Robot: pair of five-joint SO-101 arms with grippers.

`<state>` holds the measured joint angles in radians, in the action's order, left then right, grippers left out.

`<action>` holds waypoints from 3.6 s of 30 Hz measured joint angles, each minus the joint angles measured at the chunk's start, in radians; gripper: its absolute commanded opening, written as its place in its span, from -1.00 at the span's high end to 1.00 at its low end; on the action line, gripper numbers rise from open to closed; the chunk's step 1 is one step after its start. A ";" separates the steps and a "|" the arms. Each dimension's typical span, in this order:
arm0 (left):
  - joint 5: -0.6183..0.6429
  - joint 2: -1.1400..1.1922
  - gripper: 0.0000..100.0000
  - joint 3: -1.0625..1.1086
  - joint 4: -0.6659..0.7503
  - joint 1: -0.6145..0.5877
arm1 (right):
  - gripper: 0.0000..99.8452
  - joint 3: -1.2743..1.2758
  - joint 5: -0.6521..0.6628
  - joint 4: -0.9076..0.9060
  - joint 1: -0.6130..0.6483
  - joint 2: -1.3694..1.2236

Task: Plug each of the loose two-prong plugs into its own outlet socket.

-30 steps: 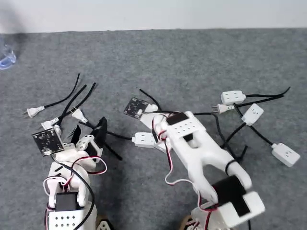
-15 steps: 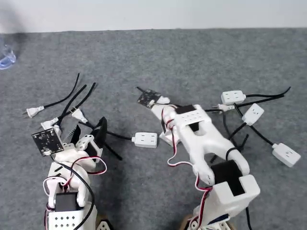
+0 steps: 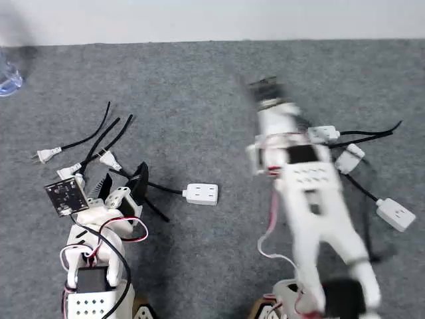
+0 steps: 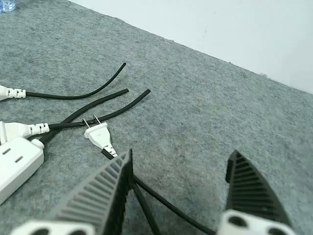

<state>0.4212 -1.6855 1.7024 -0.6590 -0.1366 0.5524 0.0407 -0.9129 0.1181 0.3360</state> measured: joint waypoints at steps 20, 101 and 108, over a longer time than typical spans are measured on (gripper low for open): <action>0.000 0.000 0.41 0.000 0.000 0.000 | 0.99 0.542 -0.631 0.138 0.009 0.152; 0.000 0.000 0.41 0.000 0.000 0.000 | 0.98 0.253 1.165 0.112 -0.005 -0.204; 0.000 0.000 0.41 0.000 0.000 0.000 | 0.98 0.192 1.069 0.112 0.032 -0.232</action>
<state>0.4212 -1.6855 1.7024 -0.6590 -0.1366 0.7442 1.1101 -0.8009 0.1504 0.1043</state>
